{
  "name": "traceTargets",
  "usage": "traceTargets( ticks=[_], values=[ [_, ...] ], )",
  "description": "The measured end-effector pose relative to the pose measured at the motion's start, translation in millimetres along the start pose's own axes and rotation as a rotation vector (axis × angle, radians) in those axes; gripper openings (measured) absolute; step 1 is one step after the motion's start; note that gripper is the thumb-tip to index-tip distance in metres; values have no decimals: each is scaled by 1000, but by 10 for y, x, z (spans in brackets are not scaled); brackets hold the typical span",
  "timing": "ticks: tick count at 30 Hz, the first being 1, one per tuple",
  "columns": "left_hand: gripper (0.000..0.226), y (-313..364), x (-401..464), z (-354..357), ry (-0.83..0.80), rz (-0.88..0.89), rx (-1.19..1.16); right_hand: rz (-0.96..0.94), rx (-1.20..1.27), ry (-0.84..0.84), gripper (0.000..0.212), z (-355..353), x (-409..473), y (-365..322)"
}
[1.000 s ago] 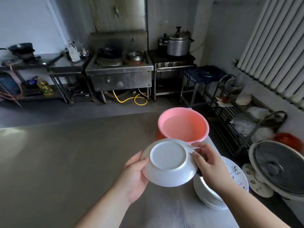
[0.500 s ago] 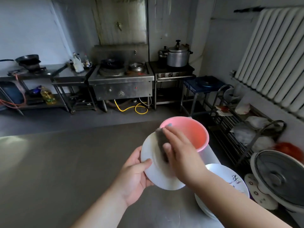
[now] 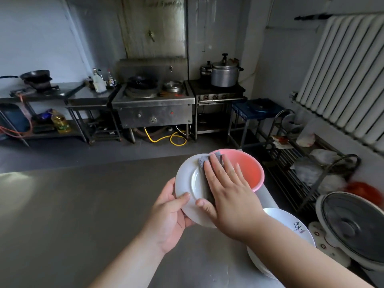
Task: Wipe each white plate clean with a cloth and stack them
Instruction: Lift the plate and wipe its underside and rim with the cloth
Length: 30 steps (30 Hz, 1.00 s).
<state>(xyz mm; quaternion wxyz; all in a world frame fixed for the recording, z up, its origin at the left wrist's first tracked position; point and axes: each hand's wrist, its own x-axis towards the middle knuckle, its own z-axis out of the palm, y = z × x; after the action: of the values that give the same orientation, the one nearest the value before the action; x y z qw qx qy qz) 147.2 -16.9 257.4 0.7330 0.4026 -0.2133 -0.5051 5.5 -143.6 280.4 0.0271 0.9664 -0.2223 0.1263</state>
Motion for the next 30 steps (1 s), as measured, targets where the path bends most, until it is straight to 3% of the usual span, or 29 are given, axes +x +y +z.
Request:
traceTargets(
  ticks=[6, 11, 17, 22, 30],
  values=[
    [54, 72, 11, -21, 36, 49, -44, -123, 107, 88, 102, 212, -320, -192],
    [59, 1, -59, 27, 4, 12, -6, 39, 67, -1, 102, -4, -84, 109],
    [57, 75, -24, 69, 27, 79, -56, 3, 238, 171, 93, 179, -413, -47],
    [57, 9, -65, 101, 3, 59, -78, 170, 388, 209, 91, 62, -250, 93],
    [55, 118, -101, 79, -3, 80, -92, 167, 689, 353, 71, 210, -466, 142]
  ],
)
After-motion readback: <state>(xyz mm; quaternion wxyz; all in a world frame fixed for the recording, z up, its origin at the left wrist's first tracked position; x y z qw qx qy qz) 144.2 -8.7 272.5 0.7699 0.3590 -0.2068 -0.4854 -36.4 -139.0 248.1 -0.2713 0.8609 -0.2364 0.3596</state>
